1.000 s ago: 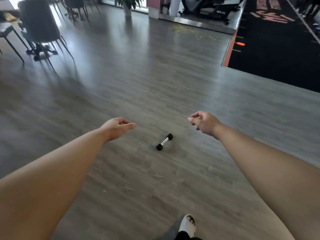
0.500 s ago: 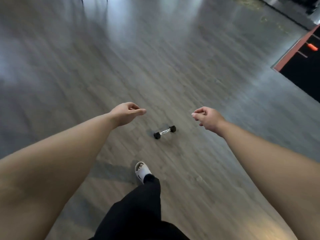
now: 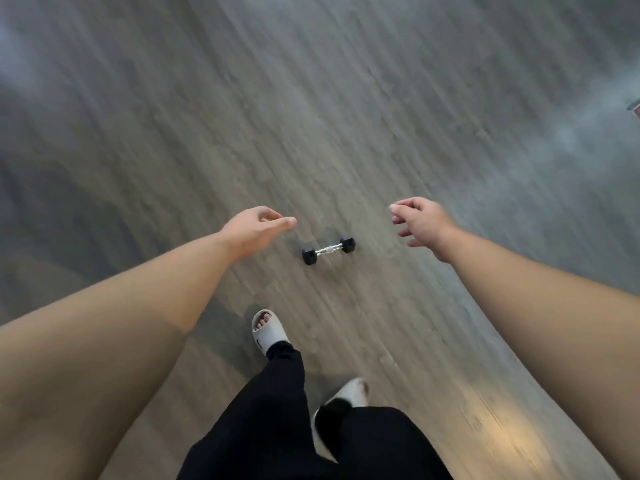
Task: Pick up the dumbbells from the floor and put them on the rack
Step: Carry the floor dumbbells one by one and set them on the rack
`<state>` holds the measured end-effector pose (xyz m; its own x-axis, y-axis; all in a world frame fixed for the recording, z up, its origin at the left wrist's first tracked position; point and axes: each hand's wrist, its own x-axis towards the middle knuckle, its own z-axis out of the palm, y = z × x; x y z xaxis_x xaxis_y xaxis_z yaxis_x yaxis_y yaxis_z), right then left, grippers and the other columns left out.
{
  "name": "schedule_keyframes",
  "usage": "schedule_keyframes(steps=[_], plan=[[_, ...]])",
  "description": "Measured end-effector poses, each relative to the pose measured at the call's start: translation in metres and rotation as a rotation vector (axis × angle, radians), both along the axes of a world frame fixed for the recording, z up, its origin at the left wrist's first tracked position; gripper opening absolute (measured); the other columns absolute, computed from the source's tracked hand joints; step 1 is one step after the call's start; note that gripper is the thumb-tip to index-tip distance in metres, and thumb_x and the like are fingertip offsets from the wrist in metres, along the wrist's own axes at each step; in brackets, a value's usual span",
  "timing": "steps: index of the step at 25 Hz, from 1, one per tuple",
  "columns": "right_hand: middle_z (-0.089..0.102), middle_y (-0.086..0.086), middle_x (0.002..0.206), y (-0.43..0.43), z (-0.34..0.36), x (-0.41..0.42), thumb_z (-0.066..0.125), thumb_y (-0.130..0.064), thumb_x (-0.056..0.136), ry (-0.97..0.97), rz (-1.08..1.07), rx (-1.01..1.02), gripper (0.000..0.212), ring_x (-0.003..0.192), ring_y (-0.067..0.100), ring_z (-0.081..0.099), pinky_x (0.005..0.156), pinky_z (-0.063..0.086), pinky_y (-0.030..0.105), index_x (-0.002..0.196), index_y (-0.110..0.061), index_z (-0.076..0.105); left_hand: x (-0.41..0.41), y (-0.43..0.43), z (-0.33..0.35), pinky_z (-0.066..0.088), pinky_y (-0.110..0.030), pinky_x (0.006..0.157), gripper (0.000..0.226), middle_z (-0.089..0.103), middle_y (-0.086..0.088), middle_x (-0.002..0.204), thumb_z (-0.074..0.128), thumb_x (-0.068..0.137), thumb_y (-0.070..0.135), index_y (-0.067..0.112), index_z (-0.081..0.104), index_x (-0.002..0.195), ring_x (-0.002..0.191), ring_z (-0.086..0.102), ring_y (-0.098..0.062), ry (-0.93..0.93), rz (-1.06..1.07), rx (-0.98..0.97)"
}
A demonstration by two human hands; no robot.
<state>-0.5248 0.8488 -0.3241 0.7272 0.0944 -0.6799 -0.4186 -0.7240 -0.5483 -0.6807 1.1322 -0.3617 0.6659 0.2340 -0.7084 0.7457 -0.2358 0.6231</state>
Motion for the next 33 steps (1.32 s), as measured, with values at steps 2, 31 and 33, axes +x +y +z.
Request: schedule_keyframes(steps=[2,31,33], plan=[[0.067,-0.002,0.093,0.006,-0.037,0.021,0.067,-0.037,0.098,0.059,0.037,-0.017,0.02,0.078,0.02,0.059,0.065,0.045,0.032,0.109,-0.02,0.066,0.011,0.003,-0.024,0.052,-0.038,0.092,0.069,0.071,0.009,0.117,0.062,0.06,0.083,0.034,0.071,0.108,0.108,0.067,-0.019,0.045,0.09,-0.009],[0.067,0.0,0.105,-0.026,-0.645,0.109,0.092,-0.026,0.075,0.229,0.23,-0.25,0.036,0.086,0.026,0.071,0.067,0.067,0.049,0.101,-0.026,0.068,0.081,-0.157,-0.618,0.039,-0.003,0.044,0.06,0.066,-0.001,0.114,0.092,0.067,0.015,0.02,0.065,0.121,0.078,0.058,-0.007,0.243,0.804,-0.029],[0.071,0.003,0.106,-0.009,-0.599,0.092,0.093,-0.028,0.071,0.228,0.237,-0.269,0.036,0.083,0.027,0.073,0.058,0.066,0.043,0.099,-0.026,0.07,0.062,-0.143,-0.571,0.041,-0.005,0.044,0.059,0.067,-0.003,0.112,0.093,0.066,0.013,0.017,0.066,0.118,0.074,0.058,-0.005,0.249,0.829,-0.038]])
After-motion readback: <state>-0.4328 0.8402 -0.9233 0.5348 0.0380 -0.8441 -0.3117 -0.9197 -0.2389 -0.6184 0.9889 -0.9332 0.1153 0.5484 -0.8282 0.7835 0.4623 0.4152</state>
